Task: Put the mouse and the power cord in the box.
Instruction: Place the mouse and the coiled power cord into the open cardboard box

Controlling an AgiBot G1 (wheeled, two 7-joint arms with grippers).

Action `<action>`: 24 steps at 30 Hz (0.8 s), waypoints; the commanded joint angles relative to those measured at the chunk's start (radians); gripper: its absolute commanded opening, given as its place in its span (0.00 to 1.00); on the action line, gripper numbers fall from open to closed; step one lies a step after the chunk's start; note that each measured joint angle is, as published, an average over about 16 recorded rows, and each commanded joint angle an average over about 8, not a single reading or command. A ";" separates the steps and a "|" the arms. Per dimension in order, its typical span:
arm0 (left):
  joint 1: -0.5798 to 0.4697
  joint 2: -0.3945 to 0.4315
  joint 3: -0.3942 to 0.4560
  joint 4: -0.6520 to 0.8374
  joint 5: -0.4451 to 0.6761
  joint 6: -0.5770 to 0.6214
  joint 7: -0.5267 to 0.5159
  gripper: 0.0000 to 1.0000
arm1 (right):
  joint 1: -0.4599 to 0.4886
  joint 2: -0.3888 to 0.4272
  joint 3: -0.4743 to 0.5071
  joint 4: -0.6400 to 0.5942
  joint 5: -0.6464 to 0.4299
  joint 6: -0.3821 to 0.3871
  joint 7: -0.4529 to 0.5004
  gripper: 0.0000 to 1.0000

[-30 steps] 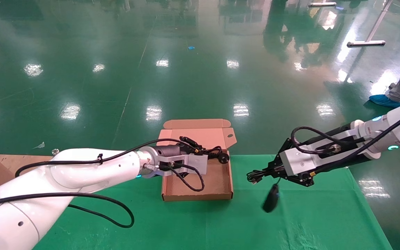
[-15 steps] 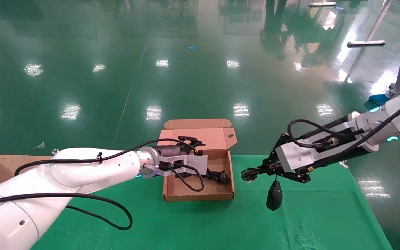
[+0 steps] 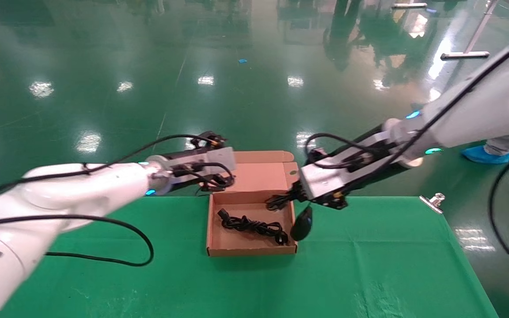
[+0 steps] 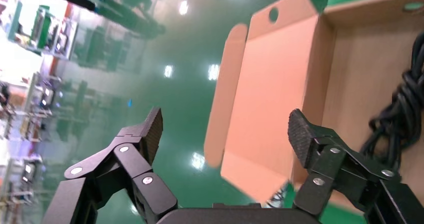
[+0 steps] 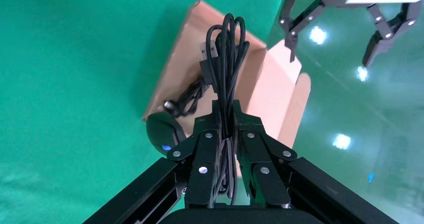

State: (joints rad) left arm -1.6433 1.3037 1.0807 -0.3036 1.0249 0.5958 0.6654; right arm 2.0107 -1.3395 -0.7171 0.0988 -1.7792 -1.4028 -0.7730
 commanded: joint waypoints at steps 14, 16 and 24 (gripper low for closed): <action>-0.007 -0.221 -0.108 0.064 -0.165 0.410 0.170 1.00 | -0.222 -0.037 -0.143 0.392 0.099 0.363 0.206 0.00; 0.000 -0.238 -0.119 0.080 -0.181 0.451 0.194 1.00 | -0.250 -0.037 -0.185 0.428 0.115 0.422 0.228 0.00; 0.025 -0.253 -0.136 0.171 -0.208 0.524 0.264 1.00 | -0.326 -0.035 -0.361 0.479 0.156 0.581 0.302 0.00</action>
State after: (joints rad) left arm -1.6191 1.0574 0.9476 -0.1351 0.8218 1.1006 0.9252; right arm 1.6920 -1.3744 -1.0702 0.5702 -1.6255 -0.8346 -0.4778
